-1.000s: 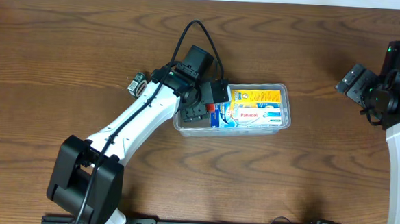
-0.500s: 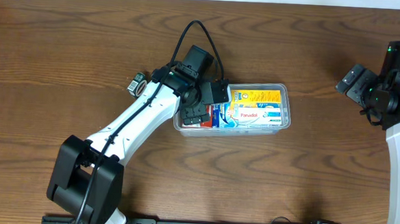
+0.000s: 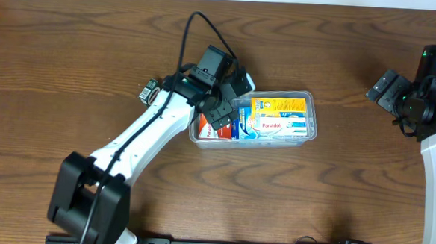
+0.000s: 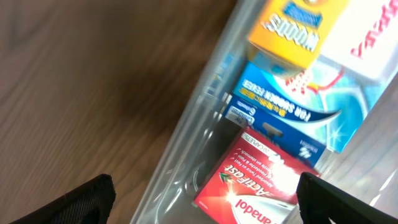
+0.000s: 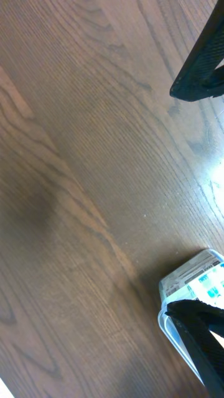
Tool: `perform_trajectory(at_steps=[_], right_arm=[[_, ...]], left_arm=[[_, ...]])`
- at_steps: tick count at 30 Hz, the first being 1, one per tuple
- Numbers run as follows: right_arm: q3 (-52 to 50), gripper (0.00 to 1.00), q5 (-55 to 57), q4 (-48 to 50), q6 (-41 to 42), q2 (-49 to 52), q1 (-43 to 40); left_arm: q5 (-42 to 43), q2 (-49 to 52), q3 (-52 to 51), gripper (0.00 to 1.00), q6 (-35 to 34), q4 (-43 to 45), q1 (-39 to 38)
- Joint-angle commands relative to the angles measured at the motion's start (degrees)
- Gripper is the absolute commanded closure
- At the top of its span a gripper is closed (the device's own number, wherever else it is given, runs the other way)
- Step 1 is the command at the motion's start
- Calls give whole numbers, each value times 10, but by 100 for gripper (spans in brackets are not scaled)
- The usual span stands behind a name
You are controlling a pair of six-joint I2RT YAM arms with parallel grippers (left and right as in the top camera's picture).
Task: Pack container
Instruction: 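Lower the red-and-white box into the container and release, then raise the left gripper and move it back left, then lower the left gripper onto the dark green box and grasp it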
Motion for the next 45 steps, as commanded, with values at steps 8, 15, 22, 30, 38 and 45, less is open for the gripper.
perform_trajectory(at_steps=[8,15,22,30,38,45], right_arm=[[2,1,4,-1,8,1,-2],[2,1,4,-1,8,1,-2],[2,1,4,-1,8,1,-2],[2,1,4,-1,8,1,-2],[2,1,4,-1,8,1,-2],[2,1,4,-1,8,1,-2]], left_arm=[[-89,-88,21,5,-167,-9,113],[-89,-45,21,5,-174,-21,221],[-89,11,21,5,-128,-21,261],[-89,63,21,5,-86,-39,261],[-89,97,20,14,-82,-43,261],[-89,99,20,38,-82,-43,261]])
